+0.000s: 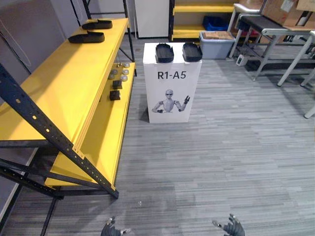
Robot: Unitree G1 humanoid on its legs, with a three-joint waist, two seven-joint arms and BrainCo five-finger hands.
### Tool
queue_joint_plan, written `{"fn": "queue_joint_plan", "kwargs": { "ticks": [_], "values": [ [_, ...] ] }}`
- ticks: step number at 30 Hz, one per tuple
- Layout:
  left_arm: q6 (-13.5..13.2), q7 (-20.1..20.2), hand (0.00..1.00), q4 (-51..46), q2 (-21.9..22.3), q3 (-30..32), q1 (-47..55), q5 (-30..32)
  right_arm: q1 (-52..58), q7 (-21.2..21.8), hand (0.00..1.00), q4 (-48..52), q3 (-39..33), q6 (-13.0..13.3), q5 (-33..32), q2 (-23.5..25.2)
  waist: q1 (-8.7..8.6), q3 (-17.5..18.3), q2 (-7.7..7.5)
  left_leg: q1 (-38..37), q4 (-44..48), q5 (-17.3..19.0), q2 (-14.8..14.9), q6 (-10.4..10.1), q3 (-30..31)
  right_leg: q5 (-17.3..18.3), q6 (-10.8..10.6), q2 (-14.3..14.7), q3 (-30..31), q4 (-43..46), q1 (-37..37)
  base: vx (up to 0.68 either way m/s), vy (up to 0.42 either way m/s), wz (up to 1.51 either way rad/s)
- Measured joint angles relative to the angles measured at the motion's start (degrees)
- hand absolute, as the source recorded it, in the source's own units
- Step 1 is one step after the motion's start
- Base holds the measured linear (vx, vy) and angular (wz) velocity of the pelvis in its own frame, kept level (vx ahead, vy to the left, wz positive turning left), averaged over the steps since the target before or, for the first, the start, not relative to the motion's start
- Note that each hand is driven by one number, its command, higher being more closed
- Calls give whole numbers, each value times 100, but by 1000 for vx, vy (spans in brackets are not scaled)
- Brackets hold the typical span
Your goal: Walk over and take plastic housings, then place them on the shelf
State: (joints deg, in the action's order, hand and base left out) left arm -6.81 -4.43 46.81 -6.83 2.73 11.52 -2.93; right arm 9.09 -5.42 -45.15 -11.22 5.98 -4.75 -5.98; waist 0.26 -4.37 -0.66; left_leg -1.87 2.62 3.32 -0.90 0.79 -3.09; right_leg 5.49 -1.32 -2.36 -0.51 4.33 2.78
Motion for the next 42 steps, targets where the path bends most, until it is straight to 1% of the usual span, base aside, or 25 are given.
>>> {"fn": "queue_joint_plan", "kwargs": {
  "ticks": [4,10,11,16,21,25,29,31,32,34,35,36,37,38,39,40,41,42],
  "values": [
    [-74,19,0,-489,10,6,59,96,-20,135,0,252,13,45,418,-55,5,-33,9,-176,-74,35,0,-55,-22,0,-3,-10,-17,-94,175,74,10,-1],
    [-85,20,0,-727,31,23,130,96,-17,269,0,302,20,44,484,-72,-25,-75,19,-350,-45,116,12,-182,-27,28,-47,-19,-22,-102,367,6,1,0],
    [-96,19,0,-863,47,23,183,96,-23,296,0,340,21,44,482,-76,-64,-80,24,-346,-38,128,12,-201,-27,33,-54,-21,-22,-101,365,-37,2,1],
    [-96,9,0,-863,75,28,181,95,-23,322,0,363,116,44,482,-96,-82,-78,35,-348,-12,132,13,-204,-30,62,-100,-23,-16,-76,366,-69,-8,-1],
    [-93,-20,0,-862,185,29,185,95,-14,302,0,359,118,43,479,-96,-82,-75,91,-340,11,133,18,-194,-82,77,-99,-23,-5,33,276,-91,-6,-6],
    [-87,-29,0,-860,186,31,217,94,-15,219,0,350,120,40,457,-95,-84,-69,98,-290,-30,86,17,-105,-161,84,-91,-20,22,103,101,-98,-1,-10],
    [-78,-39,0,-860,185,32,206,85,-48,193,0,262,119,32,455,-95,-79,-69,86,-115,11,79,14,-74,-219,76,-83,-22,61,129,-86,-21,5,-7],
    [-76,-70,0,-861,185,39,209,81,-151,169,0,130,120,20,455,-94,-56,-72,92,12,234,219,32,-15,-309,67,-74,-8,153,137,-136,45,26,-21],
    [-75,-87,0,-881,185,52,203,80,-232,145,0,99,121,18,455,-90,-52,-77,101,136,467,372,52,6,-331,70,-78,-1,182,149,-173,53,33,-22],
    [-72,-113,0,-1003,187,52,199,80,-323,102,0,79,118,18,454,-94,-36,-88,111,317,782,580,83,39,-378,128,-145,9,248,252,-282,55,43,-20],
    [-71,-132,0,-1070,189,61,175,80,-389,81,0,70,114,17,454,-99,15,-108,119,429,1032,756,91,70,-441,289,-192,0,305,538,-393,115,88,-20],
    [-71,-144,0,-1103,190,61,138,79,-440,71,0,62,113,14,454,-105,49,-144,128,475,1238,939,73,123,-464,517,-339,-39,302,1003,-569,117,93,-17],
    [-69,-147,0,-1103,192,60,113,79,-466,67,0,62,114,8,455,-106,55,-188,143,455,1318,1025,66,150,-475,619,-484,-62,289,1347,-670,87,85,-8],
    [-67,-154,0,-1120,191,50,78,79,-494,53,0,66,121,-2,454,-86,51,-247,162,369,1382,1209,48,195,-455,706,-585,-106,145,2301,-1034,116,103,3],
    [-63,-162,0,-1135,160,30,27,79,-498,40,0,79,135,-13,455,-46,53,-330,145,194,1378,1294,-8,282,-407,779,-567,-258,-150,3461,-1560,146,106,12],
    [-61,-167,0,-1136,141,24,24,79,-486,36,0,79,149,-27,454,-36,37,-358,137,123,1377,1348,-50,314,-363,831,-558,-362,-285,3835,-1747,195,98,22],
    [-51,-183,0,-1138,131,18,26,78,-480,22,0,79,218,-32,454,-46,0,-374,107,22,1372,1425,-85,337,-328,890,-487,-475,-457,4033,-1952,279,50,21],
    [-29,-218,0,-1139,114,18,15,59,-515,-9,0,101,298,-32,454,-52,-8,-391,87,-137,1347,1538,-93,361,-290,899,-471,-538,-682,3887,-2288,308,28,17]
  ]
}}
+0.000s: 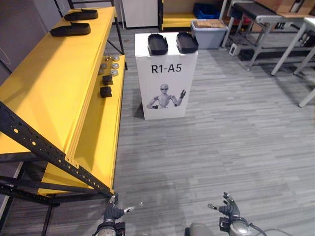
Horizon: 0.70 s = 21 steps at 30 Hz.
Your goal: Walk over and take plastic housings, then place them on the shelf
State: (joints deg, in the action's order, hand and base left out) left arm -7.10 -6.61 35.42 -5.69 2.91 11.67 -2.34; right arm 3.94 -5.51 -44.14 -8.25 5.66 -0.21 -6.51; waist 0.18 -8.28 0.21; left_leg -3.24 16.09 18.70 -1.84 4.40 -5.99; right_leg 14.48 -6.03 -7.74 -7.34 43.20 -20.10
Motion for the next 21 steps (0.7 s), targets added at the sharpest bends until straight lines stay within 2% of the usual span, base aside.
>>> {"fn": "queue_joint_plan", "kwargs": {
  "ticks": [1,2,3,5,6,7,8,9,10,11,12,13,14,15,16,17,18,19,20,21],
  "values": [
    [7,-13,0,0,-11,-2,-28,-27,-20,-6,0,7,36,1,0,-11,-12,-38,9,-69,-11,4,24,-7,24,-6,7,10,-92,-184,-79,412,5,27],
    [12,-33,0,-1,-43,-5,-156,-86,-96,-6,0,4,50,-2,0,-16,-88,-167,20,-251,-86,48,88,-46,136,-53,58,71,-248,-804,-189,417,-44,48],
    [11,-51,0,-1,-72,-12,-300,-90,-161,-19,0,4,45,-6,1,-33,-154,-216,33,-427,-275,58,170,-129,252,-241,212,171,-366,-1584,-297,561,-86,60],
    [6,-63,0,-4,-102,-52,-446,-90,-216,-34,0,6,44,-7,1,-60,-226,-236,43,-678,-507,106,317,-301,381,-941,412,359,-426,-2137,-339,493,-114,47],
    [4,-68,0,-3,-146,-115,-508,-87,-212,-43,0,6,46,-7,2,-60,-255,-224,41,-783,-534,165,404,-407,459,-1454,677,416,-418,-2196,-313,648,-213,31],
    [-2,-61,0,26,-107,-177,-618,-78,-314,-48,0,-6,41,-26,2,-122,-225,-224,182,-841,-510,98,651,-651,466,-1300,941,527,-603,-1838,-327,652,-225,25],
    [0,-63,0,56,-87,-219,-671,-78,-381,-48,0,-11,38,-28,2,-133,-250,-227,183,-809,-434,-31,661,-858,477,-1189,953,504,-639,-1697,-343,649,-232,11],
    [7,-63,0,62,46,-236,-711,-77,-448,-45,0,-9,47,-27,2,-199,-280,-264,219,-724,60,-349,673,-964,457,-1069,1029,468,-759,-1427,-268,605,-246,13],
    [3,-61,0,72,163,-234,-698,-80,-414,-47,0,-15,72,-23,0,-231,-285,-263,262,-381,1256,-732,736,-899,346,-879,956,563,-883,-1692,155,602,-241,6],
    [0,-56,0,66,193,-231,-616,-81,-395,-50,0,-15,147,-23,-1,-231,-270,-251,260,-136,2027,-1037,828,-872,247,-767,1013,633,-873,-2102,597,737,-264,-20],
    [-11,-43,0,55,214,-221,-566,-83,-386,-66,0,-31,286,-21,-35,-229,-174,-315,310,477,3580,-1000,1125,-838,163,-731,1049,927,-731,-2737,1209,617,-153,-54],
    [7,-41,0,64,185,-201,-568,-83,-476,-83,0,-37,286,-19,-80,-177,-95,-403,335,1004,4597,-771,1272,-775,153,-732,1057,1068,-561,-3053,1663,603,-118,-66],
    [14,-41,0,63,182,-204,-557,-89,-503,-95,0,-37,284,-19,-136,-125,-50,-435,283,1263,4836,-699,1259,-757,137,-728,1062,1077,-476,-3194,1879,555,-46,-65],
    [9,-39,0,39,197,-218,-535,-93,-542,-134,0,-37,266,-18,-221,-36,41,-496,179,1705,4869,-562,1147,-735,105,-727,1062,1030,-306,-3469,2260,416,0,-47],
    [8,-39,0,36,216,-218,-527,-95,-544,-147,0,-39,267,-18,-252,-24,87,-517,149,1919,4736,-484,1068,-716,104,-724,1060,1002,-230,-3591,2431,599,65,-64],
    [9,-37,0,12,225,-217,-510,-97,-572,-156,0,-80,266,-17,-273,-11,165,-550,89,2258,4099,-373,905,-681,121,-670,986,872,-65,-3772,2699,573,126,-68],
    [10,-39,0,0,246,-214,-496,-96,-601,-170,0,-88,181,-15,-286,0,217,-603,69,2464,3010,-379,732,-689,125,-541,846,728,65,-3836,2910,575,161,-64],
    [9,-39,0,-2,262,-214,-495,-95,-604,-174,0,-89,139,-15,-288,0,218,-631,71,2533,2403,-438,653,-661,145,-439,756,659,79,-3855,3025,495,206,-42],
    [9,-37,0,-6,317,-215,-479,-95,-565,-186,0,-121,44,-15,-313,-44,207,-608,174,2597,1130,-787,566,-742,267,-210,608,630,134,-3860,3213,511,248,-41],
    [9,-48,0,-5,336,-212,-402,-94,-531,-222,0,-257,37,-23,-378,-48,290,-529,237,2481,771,-1828,545,-576,276,32,505,592,321,-3839,3374,538,265,-35]
  ]
}}
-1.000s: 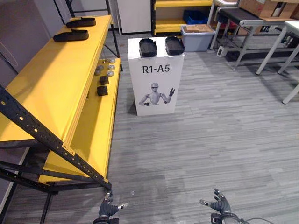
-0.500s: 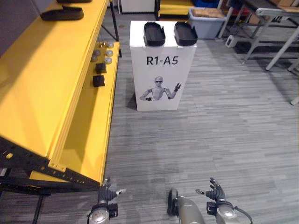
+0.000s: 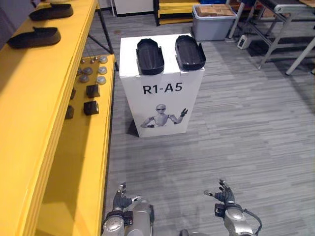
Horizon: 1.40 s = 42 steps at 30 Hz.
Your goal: Walk over and take plastic housings, then place them on the shelf
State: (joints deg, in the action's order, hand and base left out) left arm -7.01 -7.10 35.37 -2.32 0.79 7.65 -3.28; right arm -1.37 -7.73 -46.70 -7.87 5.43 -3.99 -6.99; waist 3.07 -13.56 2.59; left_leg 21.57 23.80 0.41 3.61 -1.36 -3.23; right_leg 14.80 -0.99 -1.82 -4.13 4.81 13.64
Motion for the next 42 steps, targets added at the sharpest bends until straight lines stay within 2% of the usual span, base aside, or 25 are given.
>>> {"fn": "queue_joint_plan", "kwargs": {
  "ticks": [1,2,5,6,7,9,10,12,14,15,16,17,19,21,22,23,25,26,27,28,29,30,32,38,42],
  "values": [
    [1,-1,0,1,-13,5,-6,0,1,-7,0,-43,13,0,0,59,-2,36,-116,-9,89,155,-139,229,-43,71,16,-146,39,11,42,553,250,-18],
    [-4,-13,0,8,-35,15,-43,0,16,-11,0,-46,8,3,4,92,-30,102,-235,57,206,364,-297,289,-79,112,14,-298,56,88,19,460,191,16],
    [11,2,0,97,-17,-5,-74,3,-29,3,0,-159,4,2,32,89,80,105,-278,-267,291,881,-488,479,-370,155,-170,-635,400,1743,-570,565,235,-28],
    [29,0,0,195,-36,-11,17,-3,-23,41,0,-206,11,2,33,130,68,102,-292,-803,156,1089,-574,624,-493,-140,-757,-795,534,3261,-1035,416,151,-42],
    [52,0,0,209,-54,-15,39,-5,-24,60,0,-206,12,2,34,138,32,100,-290,-1021,121,1171,-605,652,-493,-135,-852,-824,524,3861,-1215,615,186,-23],
    [58,-15,0,208,-96,-24,56,-78,67,93,0,-208,19,2,114,139,-84,110,-299,-1724,-168,1331,-646,731,-444,-7,-668,-922,145,5101,-1874,489,64,10],
    [57,-18,0,219,-145,-27,11,-124,74,99,0,-209,46,1,142,126,-88,106,-289,-1994,-382,1332,-626,727,-416,84,-515,-930,-78,5125,-2152,483,17,10],
    [50,-19,0,325,-210,-7,-157,-178,95,104,0,-231,145,2,160,91,-127,93,-238,-2454,-744,1331,-458,725,-298,177,-363,-798,-519,4314,-2675,520,-51,18],
    [40,-25,0,430,-241,-3,-218,-221,123,105,0,-272,143,2,160,84,-234,88,-184,-2724,-861,1384,-247,622,-116,123,-338,-534,-490,3053,-2913,474,-136,42],
    [38,-26,0,463,-289,-1,-213,-220,177,105,0,-319,127,1,160,83,-268,115,-216,-2861,-857,1496,-154,414,-26,-178,-318,-344,-228,2145,-2963,508,-202,45],
    [37,-24,0,487,-300,-4,-206,-219,216,104,0,-351,126,0,160,74,-274,128,-244,-2938,-850,1568,-133,291,35,-649,-285,-289,-112,1837,-2969,526,-222,58],
    [48,-43,0,700,-224,-5,-243,-218,331,101,0,-407,112,-19,177,-14,-282,192,-135,-3072,-801,1687,0,92,205,-1095,-39,-192,-164,1861,-2858,660,-290,35],
    [47,-52,0,758,-123,5,-177,-207,326,101,0,-413,91,-38,221,-29,-214,310,-66,-2869,-478,1475,134,-197,232,-937,114,-117,-172,1870,-2818,576,-289,18],
    [49,-60,0,751,45,12,-243,-209,410,94,0,-253,104,-35,201,-13,-291,293,-30,-2158,1133,954,186,-349,369,-829,192,-136,-455,1391,-2264,414,-243,51],
    [48,-56,0,727,80,8,-256,-209,434,94,0,-206,123,-33,191,8,-267,276,-58,-1935,1618,991,285,-377,318,-823,202,-139,-489,1243,-2058,330,-174,52],
    [40,-54,0,678,135,7,-238,-211,507,87,0,-187,103,-28,122,70,-206,264,-74,-1726,2068,1251,408,-442,97,-815,215,-131,-564,1019,-1673,282,-111,27],
    [40,-42,0,657,192,3,-184,-219,531,77,0,-144,61,-13,47,86,-187,259,-113,-1559,1671,1436,439,-408,-165,-815,214,-176,-591,788,-1262,258,-29,7],
    [37,-39,0,618,187,5,-160,-220,528,65,0,-110,-76,5,-11,110,-176,273,-78,-1465,895,1425,408,-391,-213,-814,208,-197,-589,715,-1168,243,107,-12],
    [35,-44,0,619,179,5,-139,-222,542,54,0,-117,-153,17,-26,93,-175,308,-5,-1415,-104,974,411,-349,-182,-769,127,-155,-580,698,-1155,189,102,-13],
    [34,-45,0,619,187,3,-127,-223,565,53,0,-117,-166,19,-28,63,-189,347,83,-1343,-498,422,445,-317,-142,-711,42,-82,-571,684,-1155,167,127,-12],
    [43,-43,0,697,154,4,-128,-225,561,53,0,-202,-228,16,-32,95,-194,369,74,-1377,-566,523,420,-219,-161,-627,-59,-68,-485,618,-1093,158,104,-7],
    [49,-45,0,707,78,7,-95,-227,604,52,0,-193,-250,17,-40,141,-198,383,-48,-1546,-842,458,306,-190,-189,-631,-88,-177,-435,542,-1056,214,144,-4],
    [50,-43,0,747,5,5,-36,-227,719,48,0,-192,-346,17,-98,154,-205,427,-132,-1788,-1226,324,144,-123,-252,-614,-116,-318,-416,457,-967,141,89,-1],
    [50,-49,0,830,-184,19,77,-225,784,-3,0,95,-527,18,-122,169,-217,530,-139,-2267,-2226,-109,7,-126,-317,-594,-164,-360,-394,371,-950,60,-2,-1],
    [50,-19,0,819,-185,10,177,-220,831,-124,0,1214,-859,20,-140,-89,-240,543,-149,-2510,-2566,-259,68,-166,-415,-600,-155,-268,-281,376,-905,10,-28,-11]
  ]
}}
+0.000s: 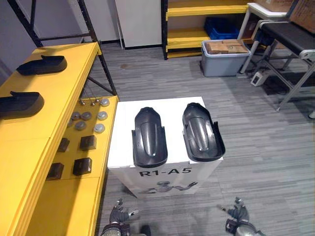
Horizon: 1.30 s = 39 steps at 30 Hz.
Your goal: Walk over and take plastic housings, then place them on the shelf
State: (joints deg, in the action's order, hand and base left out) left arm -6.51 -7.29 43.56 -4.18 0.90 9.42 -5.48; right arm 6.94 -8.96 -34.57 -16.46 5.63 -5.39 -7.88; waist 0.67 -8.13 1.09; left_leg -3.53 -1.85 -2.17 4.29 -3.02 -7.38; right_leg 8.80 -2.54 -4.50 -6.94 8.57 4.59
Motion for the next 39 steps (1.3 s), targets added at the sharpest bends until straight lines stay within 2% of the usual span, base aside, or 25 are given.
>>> {"fn": "queue_joint_plan", "kwargs": {
  "ticks": [3,8,11,17,22,31,36,37,39],
  "values": [
    [-1,20,0,-58,-11,-5,121,1,-16,-58,0,823,-337,3,20,-187,-48,104,-25,-13,-123,-49,-3,5,-43,-10,6,8,52,3,-71,-27,5,-11],
    [-2,52,0,-165,-32,-14,393,8,-87,-72,0,2067,-354,10,51,-494,-119,213,-65,-105,-249,-69,-13,23,-194,-46,-6,17,235,-13,-156,-32,22,-17],
    [-3,62,0,-164,-35,-19,408,9,-365,-102,0,2346,-303,15,212,-640,-121,211,-73,-140,-308,-92,-28,51,-209,-79,-25,17,280,-45,-161,-35,17,-8],
    [-13,145,0,-166,-39,-36,395,15,-1029,-175,0,2563,404,46,795,-802,-100,217,-66,-81,-308,-110,-43,76,-154,-121,-28,11,224,-157,-145,-12,3,5],
    [-15,145,0,-163,-42,-159,404,16,-1574,-324,0,1950,669,43,1023,-799,33,218,-62,-42,-308,-128,-51,79,-14,-131,-15,12,106,-266,-64,7,-6,12],
    [-21,142,0,-146,-20,-438,408,12,-2523,-363,0,271,1111,-125,1082,-793,37,206,-45,65,-311,-163,-61,64,139,-141,-1,8,-63,-329,-55,-2,-2,8],
    [-29,123,0,-131,-31,-520,377,0,-3087,-365,0,-892,1199,-345,1180,-800,30,144,14,143,-323,-211,-60,49,260,-159,25,12,-173,-352,-63,-34,0,11],
    [-30,121,0,-129,-22,-531,372,1,-3230,-328,100,-1100,1237,-357,1197,-797,28,122,48,143,-334,-216,-58,46,260,-163,28,14,-174,-354,-62,-39,0,2],
    [-37,121,0,-128,-23,-578,372,2,-3417,-275,100,-1288,1283,-363,1276,-799,19,107,74,141,-336,-218,-56,44,260,-164,27,16,-174,-354,-61,-34,1,0]
  ]
}}
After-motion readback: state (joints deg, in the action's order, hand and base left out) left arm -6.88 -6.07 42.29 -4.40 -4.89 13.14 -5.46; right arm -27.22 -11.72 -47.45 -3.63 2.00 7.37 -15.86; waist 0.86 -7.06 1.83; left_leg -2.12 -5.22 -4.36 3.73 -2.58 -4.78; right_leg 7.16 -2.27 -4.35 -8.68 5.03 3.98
